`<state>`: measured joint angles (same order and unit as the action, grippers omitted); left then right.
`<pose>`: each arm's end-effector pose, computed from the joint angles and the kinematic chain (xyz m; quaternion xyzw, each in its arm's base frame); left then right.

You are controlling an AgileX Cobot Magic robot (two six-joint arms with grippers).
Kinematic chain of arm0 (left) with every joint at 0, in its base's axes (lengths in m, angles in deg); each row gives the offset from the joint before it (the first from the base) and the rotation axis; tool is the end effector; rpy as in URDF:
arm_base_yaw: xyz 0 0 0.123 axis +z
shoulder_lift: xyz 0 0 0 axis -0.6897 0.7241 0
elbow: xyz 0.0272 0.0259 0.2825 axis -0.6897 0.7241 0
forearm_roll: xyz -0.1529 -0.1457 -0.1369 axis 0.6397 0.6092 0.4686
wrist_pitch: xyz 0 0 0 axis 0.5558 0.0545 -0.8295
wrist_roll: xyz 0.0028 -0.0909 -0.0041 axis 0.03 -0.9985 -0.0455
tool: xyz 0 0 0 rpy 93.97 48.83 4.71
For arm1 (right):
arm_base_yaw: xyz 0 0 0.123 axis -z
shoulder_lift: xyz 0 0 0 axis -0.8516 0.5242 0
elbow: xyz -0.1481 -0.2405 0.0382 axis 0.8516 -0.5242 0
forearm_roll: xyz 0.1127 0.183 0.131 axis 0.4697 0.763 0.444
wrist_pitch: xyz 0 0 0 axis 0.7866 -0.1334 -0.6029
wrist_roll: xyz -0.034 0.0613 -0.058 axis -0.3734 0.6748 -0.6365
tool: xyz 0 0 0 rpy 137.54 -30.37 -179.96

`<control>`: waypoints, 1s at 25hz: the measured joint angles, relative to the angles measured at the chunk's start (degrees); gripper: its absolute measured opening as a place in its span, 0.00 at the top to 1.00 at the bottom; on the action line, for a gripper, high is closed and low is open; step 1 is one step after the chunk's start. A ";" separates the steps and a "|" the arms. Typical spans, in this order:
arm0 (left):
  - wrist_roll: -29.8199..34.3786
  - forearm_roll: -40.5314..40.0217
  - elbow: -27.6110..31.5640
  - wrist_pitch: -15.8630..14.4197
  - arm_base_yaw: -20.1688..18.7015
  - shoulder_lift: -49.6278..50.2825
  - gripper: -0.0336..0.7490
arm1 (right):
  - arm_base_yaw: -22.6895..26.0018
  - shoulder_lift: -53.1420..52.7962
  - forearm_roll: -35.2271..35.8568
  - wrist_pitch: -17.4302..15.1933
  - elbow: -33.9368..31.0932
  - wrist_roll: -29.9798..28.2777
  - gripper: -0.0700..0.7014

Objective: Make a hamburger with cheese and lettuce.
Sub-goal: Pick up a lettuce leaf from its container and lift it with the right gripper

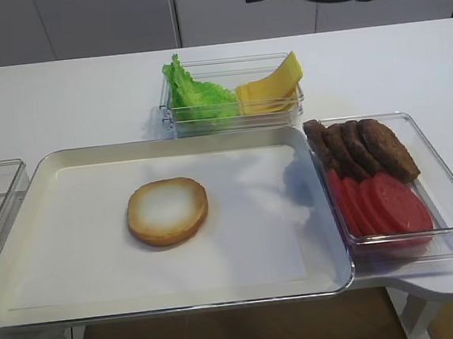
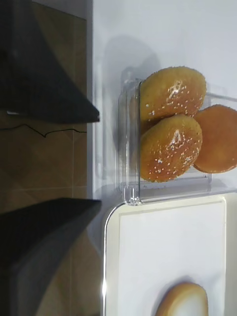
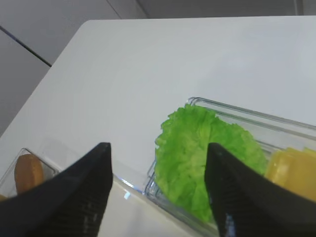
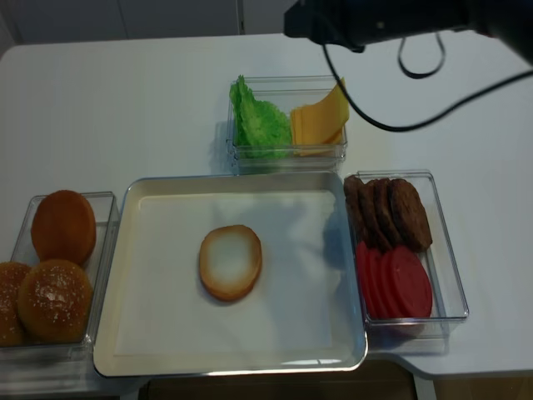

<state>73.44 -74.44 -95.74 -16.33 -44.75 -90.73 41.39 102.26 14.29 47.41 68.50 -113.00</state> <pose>-0.0134 0.0070 0.2656 -0.0675 0.8809 -0.0033 0.4685 0.3822 0.1672 0.3397 -0.1408 0.8385 0.3636 0.3806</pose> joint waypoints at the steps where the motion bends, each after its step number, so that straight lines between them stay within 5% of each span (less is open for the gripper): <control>1: 0.00 0.00 0.00 0.00 0.00 0.00 0.49 | -0.49 2.11 0.00 0.00 1.82 0.13 0.33; 9: 0.00 0.00 0.00 0.00 0.00 0.00 0.49 | -5.01 13.30 0.00 1.25 9.89 0.26 0.36; 25: 0.00 0.00 0.00 0.00 0.00 0.00 0.49 | -6.41 21.24 1.59 5.21 10.88 0.26 0.36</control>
<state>73.44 -74.44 -95.74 -16.33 -44.75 -90.73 34.98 123.50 15.88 52.62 79.38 -112.74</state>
